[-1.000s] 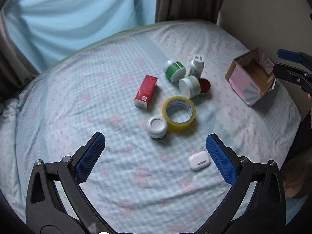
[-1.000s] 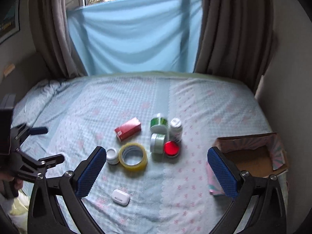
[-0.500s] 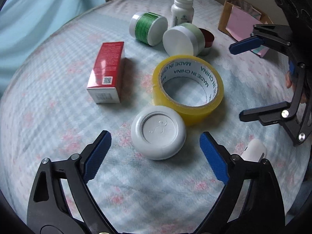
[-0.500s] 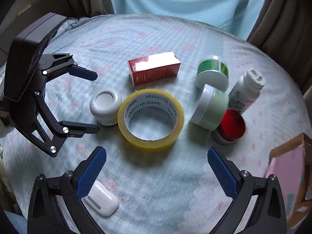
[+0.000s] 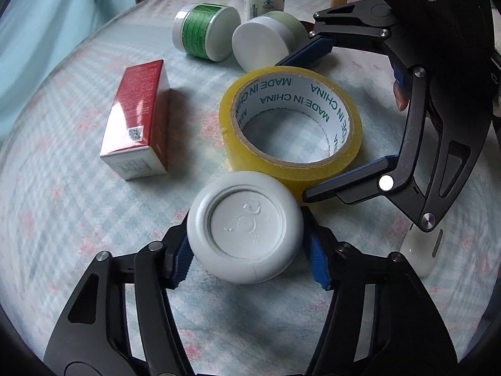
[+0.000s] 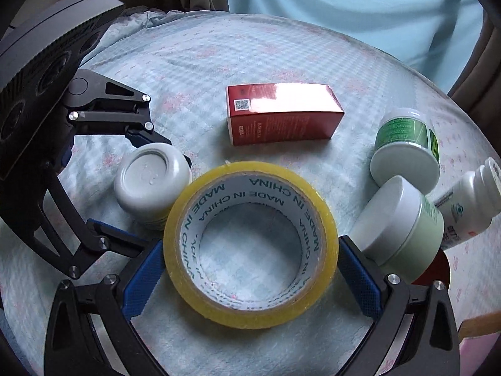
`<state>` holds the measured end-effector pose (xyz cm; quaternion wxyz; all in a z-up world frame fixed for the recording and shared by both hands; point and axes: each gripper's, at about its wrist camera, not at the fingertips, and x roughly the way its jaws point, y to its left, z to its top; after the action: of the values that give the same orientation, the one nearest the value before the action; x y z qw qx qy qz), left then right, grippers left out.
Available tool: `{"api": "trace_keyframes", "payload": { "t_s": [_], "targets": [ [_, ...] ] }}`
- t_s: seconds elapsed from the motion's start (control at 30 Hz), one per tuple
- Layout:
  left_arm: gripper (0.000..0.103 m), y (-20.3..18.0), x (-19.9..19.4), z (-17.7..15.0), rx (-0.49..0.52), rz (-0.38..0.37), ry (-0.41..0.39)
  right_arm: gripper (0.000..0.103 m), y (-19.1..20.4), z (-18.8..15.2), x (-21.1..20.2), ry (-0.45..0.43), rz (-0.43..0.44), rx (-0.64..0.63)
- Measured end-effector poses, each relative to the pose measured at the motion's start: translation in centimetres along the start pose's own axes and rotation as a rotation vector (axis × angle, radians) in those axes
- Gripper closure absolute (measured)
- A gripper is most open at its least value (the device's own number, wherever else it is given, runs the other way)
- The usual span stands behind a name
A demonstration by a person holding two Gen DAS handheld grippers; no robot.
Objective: Organize rigid objects
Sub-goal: 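Grasp the white round lid with the left gripper while the right gripper grasps the yellow tape roll, then carry the white lid and tape roll into the cardboard box with both grippers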
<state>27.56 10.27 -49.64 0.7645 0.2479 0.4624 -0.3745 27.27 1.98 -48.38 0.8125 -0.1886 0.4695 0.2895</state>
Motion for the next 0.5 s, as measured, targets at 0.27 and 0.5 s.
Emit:
{"api": "trace_keyframes", "payload": {
  "t_s": [0.27, 0.5],
  "targets": [
    [0.050, 0.4, 0.0, 0.2, -0.010, 0.005, 0.001, 0.007, 0.4, 0.2, -0.1, 0.002, 0.011, -0.001],
    [0.050, 0.2, -1.3, -0.3, -0.039, 0.000, -0.004, 0.007, 0.4, 0.5, -0.7, 0.011, 0.002, 0.008]
  ]
}}
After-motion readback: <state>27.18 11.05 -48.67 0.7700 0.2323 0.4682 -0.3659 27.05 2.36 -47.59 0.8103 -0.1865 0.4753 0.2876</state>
